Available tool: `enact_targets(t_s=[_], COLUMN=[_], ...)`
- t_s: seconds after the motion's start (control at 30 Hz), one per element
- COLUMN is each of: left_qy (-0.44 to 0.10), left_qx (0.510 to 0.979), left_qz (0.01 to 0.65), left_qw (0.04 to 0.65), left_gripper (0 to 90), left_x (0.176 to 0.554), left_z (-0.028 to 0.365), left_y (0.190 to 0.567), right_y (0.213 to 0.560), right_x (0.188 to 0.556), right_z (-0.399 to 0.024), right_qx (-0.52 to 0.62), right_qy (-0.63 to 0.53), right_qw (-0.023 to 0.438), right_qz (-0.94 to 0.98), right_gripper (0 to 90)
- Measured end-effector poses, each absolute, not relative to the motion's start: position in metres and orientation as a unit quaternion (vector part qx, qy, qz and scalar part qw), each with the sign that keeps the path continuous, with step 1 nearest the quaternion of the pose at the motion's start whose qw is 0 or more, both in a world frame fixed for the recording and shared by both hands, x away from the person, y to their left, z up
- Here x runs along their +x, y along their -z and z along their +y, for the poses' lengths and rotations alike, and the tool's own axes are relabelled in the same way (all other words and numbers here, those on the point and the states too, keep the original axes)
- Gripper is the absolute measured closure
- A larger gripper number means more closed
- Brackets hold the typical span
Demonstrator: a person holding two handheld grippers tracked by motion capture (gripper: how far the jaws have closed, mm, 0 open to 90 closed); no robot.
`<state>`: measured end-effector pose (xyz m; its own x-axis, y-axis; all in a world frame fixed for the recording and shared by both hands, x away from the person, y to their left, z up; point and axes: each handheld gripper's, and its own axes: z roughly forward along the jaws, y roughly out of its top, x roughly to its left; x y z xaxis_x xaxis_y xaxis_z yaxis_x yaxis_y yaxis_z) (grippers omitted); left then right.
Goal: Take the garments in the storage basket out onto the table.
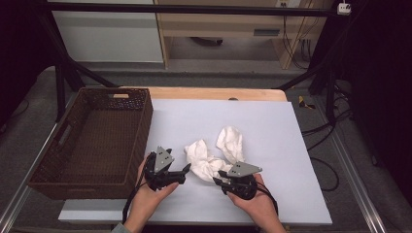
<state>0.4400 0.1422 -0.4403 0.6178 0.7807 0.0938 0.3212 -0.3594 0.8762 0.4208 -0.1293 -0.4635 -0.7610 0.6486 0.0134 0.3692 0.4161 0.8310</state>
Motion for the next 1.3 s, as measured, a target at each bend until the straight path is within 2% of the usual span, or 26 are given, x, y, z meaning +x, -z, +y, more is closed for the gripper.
enact_targets(t_s=[0.13, 0.3, 0.57, 0.73, 0.8, 0.87, 0.93, 1.03, 1.3], left_qy=[-0.26, -0.262, -0.263, -0.262, -0.261, -0.26, -0.26, -0.26, -0.26], left_qx=[0.783, 0.782, 0.779, 0.781, 0.783, 0.784, 0.784, 0.785, 0.786], left_qz=[0.352, 0.353, 0.357, 0.357, 0.355, 0.354, 0.353, 0.352, 0.35], left_qw=[0.442, 0.442, 0.443, 0.441, 0.44, 0.439, 0.439, 0.438, 0.437], left_gripper=[16.0, 16.0, 16.0, 16.0, 16.0, 16.0, 16.0, 16.0, 16.1], left_x=[0.441, 0.441, 0.442, 0.441, 0.441, 0.441, 0.441, 0.441, 0.441], left_z=[0.143, 0.144, 0.146, 0.144, 0.143, 0.142, 0.142, 0.142, 0.141], left_y=[0.441, 0.441, 0.44, 0.442, 0.443, 0.444, 0.444, 0.445, 0.445], right_y=[0.459, 0.451, 0.441, 0.443, 0.446, 0.449, 0.451, 0.451, 0.446], right_x=[0.423, 0.427, 0.444, 0.458, 0.462, 0.464, 0.464, 0.463, 0.458], right_z=[-0.138, -0.147, -0.165, -0.171, -0.172, -0.172, -0.173, -0.175, -0.185], right_qx=[0.322, 0.336, 0.368, 0.385, 0.392, 0.393, 0.391, 0.386, 0.395], right_qy=[-0.444, -0.445, -0.435, -0.426, -0.418, -0.41, -0.41, -0.412, -0.425], right_qw=[0.17, 0.196, 0.247, 0.253, 0.252, 0.25, 0.25, 0.247, 0.248], right_qz=[0.819, 0.807, 0.784, 0.779, 0.779, 0.784, 0.786, 0.788, 0.776], right_gripper=[54.3, 48.2, 48.8, 49.9, 53.0, 59.9, 71.2, 82.7, 85.9])
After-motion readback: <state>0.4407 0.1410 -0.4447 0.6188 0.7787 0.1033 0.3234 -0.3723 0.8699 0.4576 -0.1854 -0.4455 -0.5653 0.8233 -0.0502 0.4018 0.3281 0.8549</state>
